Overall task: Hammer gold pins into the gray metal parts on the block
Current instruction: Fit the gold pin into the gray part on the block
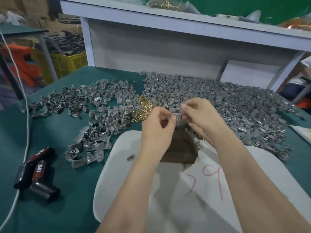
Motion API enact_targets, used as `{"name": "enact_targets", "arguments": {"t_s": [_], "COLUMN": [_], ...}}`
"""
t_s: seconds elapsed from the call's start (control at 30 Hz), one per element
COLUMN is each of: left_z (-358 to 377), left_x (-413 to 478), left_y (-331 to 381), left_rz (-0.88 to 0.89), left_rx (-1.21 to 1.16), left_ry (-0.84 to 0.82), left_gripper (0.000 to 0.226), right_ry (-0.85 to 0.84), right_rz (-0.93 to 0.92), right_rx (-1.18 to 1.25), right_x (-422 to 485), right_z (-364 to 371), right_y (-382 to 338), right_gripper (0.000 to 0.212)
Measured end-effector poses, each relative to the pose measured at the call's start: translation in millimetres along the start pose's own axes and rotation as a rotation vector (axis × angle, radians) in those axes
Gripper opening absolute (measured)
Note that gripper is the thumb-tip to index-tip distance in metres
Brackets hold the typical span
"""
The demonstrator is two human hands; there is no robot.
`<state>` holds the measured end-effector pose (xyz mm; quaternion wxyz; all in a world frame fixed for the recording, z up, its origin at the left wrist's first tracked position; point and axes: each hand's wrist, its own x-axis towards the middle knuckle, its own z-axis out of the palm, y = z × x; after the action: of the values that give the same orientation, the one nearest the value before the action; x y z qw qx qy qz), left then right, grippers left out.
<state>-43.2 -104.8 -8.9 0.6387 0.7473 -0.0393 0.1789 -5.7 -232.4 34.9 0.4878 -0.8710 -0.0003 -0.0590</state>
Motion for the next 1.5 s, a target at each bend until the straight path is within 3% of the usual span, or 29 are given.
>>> {"name": "enact_targets", "arguments": {"t_s": [0.13, 0.33, 0.5, 0.63, 0.93, 1.13, 1.23, 1.37, 1.5], "left_z": [7, 5, 5, 5, 3, 5, 4, 0, -3], "left_x": [-6, -8, -8, -9, -11, -9, -8, -5, -8], "left_y": [-1, 3, 4, 3, 5, 4, 3, 7, 9], "left_rz": [-0.014, 0.039, 0.084, 0.142, 0.084, 0.156, 0.126, 0.02, -0.046], "left_rx": [0.284, 0.509, 0.533, 0.56, 0.488, 0.726, 0.701, 0.583, 0.623], "left_ry": [-0.227, -0.28, -0.299, -0.323, -0.193, -0.203, -0.199, -0.14, -0.25], "left_gripper": [0.011, 0.01, 0.014, 0.017, 0.012, 0.022, 0.025, 0.016, 0.005], "right_ry": [-0.004, 0.099, 0.191, 0.152, 0.199, 0.179, 0.19, 0.188, 0.152], "right_rz": [0.055, -0.011, -0.155, -0.212, -0.173, -0.166, -0.125, -0.175, -0.22], "right_rx": [0.303, 0.376, 0.065, -0.078, 0.039, 0.016, 0.03, -0.021, -0.118], "right_x": [-37, -50, -49, -52, -49, -49, -48, -50, -52], "right_z": [-24, -10, -1, 8, 8, 9, 10, 10, 14], "right_y": [27, 37, 42, 41, 43, 43, 44, 42, 40], "right_gripper": [0.011, 0.015, 0.019, 0.026, 0.029, 0.033, 0.029, 0.019, 0.018]}}
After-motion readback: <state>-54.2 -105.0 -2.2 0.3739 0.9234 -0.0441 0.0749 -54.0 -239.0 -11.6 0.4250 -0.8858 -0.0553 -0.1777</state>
